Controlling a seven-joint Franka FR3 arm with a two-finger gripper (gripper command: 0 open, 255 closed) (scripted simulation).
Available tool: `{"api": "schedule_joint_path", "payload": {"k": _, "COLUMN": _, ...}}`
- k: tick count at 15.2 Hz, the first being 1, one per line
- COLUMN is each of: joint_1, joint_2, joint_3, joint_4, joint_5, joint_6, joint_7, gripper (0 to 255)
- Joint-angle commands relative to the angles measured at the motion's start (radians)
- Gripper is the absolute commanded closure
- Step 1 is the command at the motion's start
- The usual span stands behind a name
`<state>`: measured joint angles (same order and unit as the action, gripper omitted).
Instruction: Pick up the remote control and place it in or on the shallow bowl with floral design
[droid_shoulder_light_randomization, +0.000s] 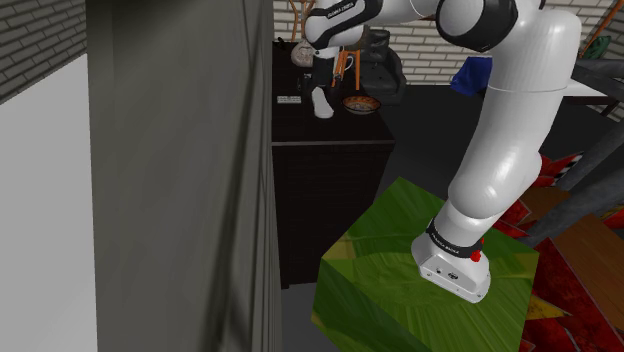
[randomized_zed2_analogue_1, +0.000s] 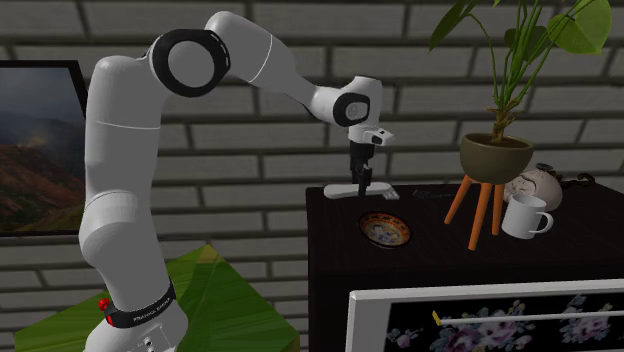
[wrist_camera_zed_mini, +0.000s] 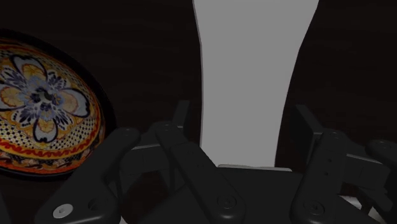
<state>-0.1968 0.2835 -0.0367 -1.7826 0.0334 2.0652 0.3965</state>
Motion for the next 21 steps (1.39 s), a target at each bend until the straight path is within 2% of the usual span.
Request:
{"api": "schedule_joint_path", "payload": {"k": 1, "joint_1": -0.001, "joint_2": -0.014, "joint_3": -0.001, "joint_4": 0.01, "joint_5": -0.001, "joint_6": -0.023, "joint_7": 0.0, "gripper": 255}}
{"api": "schedule_joint_path", "payload": {"k": 10, "joint_1": -0.001, "joint_2": -0.044, "joint_3": -0.001, "joint_4": 0.088, "joint_5": -0.003, "joint_6": -0.132, "joint_7": 0.003, "gripper": 255}}
{"api": "schedule_joint_path", "payload": {"k": 21, "joint_1": -0.141, "joint_2": -0.132, "joint_3": -0.097, "joint_4": -0.015, "joint_5": 0.008, "joint_6": -0.123, "joint_7": -0.237, "gripper": 255}}
